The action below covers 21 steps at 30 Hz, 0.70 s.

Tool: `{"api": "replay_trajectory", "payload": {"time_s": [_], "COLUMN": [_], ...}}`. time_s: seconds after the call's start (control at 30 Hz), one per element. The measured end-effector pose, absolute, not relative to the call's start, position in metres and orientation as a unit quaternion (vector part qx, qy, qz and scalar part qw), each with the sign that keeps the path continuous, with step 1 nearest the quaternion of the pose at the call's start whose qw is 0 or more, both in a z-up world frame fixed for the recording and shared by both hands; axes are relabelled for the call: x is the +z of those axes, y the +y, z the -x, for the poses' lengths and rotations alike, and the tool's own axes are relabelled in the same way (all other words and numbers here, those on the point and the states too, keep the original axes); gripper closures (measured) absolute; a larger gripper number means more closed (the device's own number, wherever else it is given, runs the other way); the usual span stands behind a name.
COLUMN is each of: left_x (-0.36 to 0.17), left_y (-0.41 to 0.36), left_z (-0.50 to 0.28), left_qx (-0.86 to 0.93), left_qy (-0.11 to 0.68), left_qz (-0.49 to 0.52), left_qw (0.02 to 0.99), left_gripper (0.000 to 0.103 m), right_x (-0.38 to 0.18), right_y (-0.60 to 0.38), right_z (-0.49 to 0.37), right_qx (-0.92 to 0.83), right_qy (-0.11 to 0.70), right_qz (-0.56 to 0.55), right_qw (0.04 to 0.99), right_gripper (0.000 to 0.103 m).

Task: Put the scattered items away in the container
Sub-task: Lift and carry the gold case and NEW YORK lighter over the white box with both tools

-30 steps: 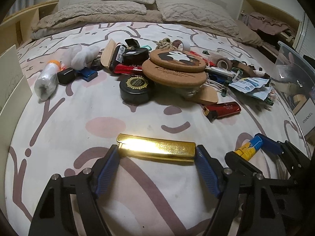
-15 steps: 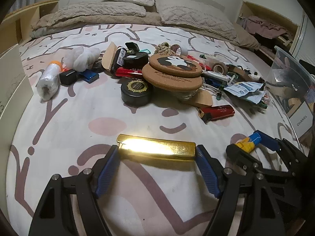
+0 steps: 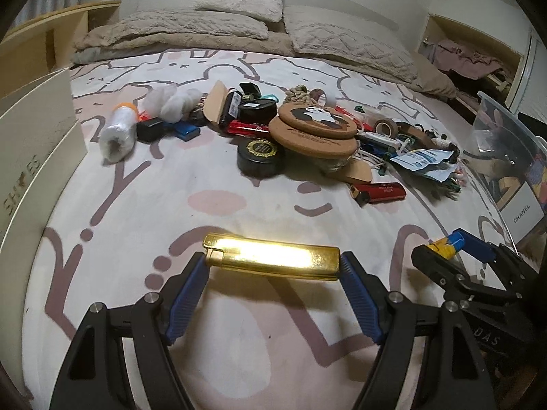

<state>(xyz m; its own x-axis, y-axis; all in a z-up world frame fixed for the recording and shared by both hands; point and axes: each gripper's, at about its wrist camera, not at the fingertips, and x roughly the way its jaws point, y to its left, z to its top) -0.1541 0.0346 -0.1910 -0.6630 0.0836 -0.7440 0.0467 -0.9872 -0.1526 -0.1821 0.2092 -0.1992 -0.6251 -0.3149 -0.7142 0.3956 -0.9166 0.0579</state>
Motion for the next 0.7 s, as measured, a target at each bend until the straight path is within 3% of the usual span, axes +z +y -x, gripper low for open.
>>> {"api": "replay_trajectory", "payload": {"time_s": [0.7], "left_x": [-0.151], "left_y": [0.021], "left_z": [0.105], "left_qx": [0.921], "left_qy": [-0.082], "left_qz": [0.38], "left_qw": [0.006], "left_gripper": [0.026], "right_x": [-0.165], "right_y": [0.211], "right_z": [0.143], "right_qx": [-0.908], "right_qy": [0.027], "right_qz": [-0.363], "right_qw": [0.209], "right_gripper": [0.021]}}
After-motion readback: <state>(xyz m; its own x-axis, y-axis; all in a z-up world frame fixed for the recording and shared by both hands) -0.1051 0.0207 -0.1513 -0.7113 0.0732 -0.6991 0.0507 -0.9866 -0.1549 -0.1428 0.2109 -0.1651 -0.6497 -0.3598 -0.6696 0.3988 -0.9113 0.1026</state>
